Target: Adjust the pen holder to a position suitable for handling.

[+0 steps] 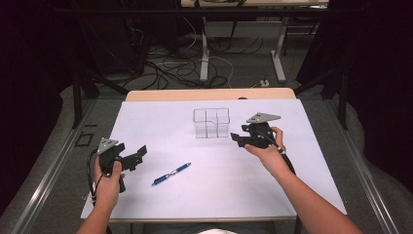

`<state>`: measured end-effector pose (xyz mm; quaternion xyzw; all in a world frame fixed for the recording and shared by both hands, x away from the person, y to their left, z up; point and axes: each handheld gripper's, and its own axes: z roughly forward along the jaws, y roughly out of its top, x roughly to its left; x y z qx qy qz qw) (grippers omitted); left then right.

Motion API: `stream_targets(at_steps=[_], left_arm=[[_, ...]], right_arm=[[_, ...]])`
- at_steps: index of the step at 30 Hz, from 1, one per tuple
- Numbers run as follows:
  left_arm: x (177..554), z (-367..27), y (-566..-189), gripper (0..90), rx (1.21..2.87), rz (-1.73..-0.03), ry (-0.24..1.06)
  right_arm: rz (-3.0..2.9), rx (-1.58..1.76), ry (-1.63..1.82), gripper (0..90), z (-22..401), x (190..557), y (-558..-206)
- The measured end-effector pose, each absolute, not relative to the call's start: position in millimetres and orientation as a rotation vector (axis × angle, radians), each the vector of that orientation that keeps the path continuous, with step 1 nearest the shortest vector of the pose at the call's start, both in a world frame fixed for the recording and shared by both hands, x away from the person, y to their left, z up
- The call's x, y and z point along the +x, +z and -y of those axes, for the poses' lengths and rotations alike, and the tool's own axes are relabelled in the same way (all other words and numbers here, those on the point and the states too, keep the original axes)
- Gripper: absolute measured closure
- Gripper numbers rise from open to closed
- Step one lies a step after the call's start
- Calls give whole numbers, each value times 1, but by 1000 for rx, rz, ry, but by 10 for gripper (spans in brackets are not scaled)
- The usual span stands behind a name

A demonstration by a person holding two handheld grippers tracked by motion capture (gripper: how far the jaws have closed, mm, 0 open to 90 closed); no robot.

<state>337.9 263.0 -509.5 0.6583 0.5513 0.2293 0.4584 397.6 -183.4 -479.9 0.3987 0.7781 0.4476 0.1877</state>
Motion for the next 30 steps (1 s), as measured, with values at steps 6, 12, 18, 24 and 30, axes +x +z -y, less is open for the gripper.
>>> stream_targets(at_steps=[6,12,18,24,30], left_arm=[[337,-259,-507,93,1672,-1326,579],[338,-254,-507,92,1713,-1298,592],[338,-251,-509,93,1740,-1290,557],[339,-249,-511,92,1759,-1293,554],[339,-249,-511,81,1768,-1306,536]], right_arm=[[-2186,1132,1260,301,189,379,-480],[-2193,1144,1236,174,200,359,-484],[-2182,1157,1200,148,208,347,-489],[-2150,1195,1190,76,218,339,-494],[-2113,1232,1173,11,233,338,-500]])
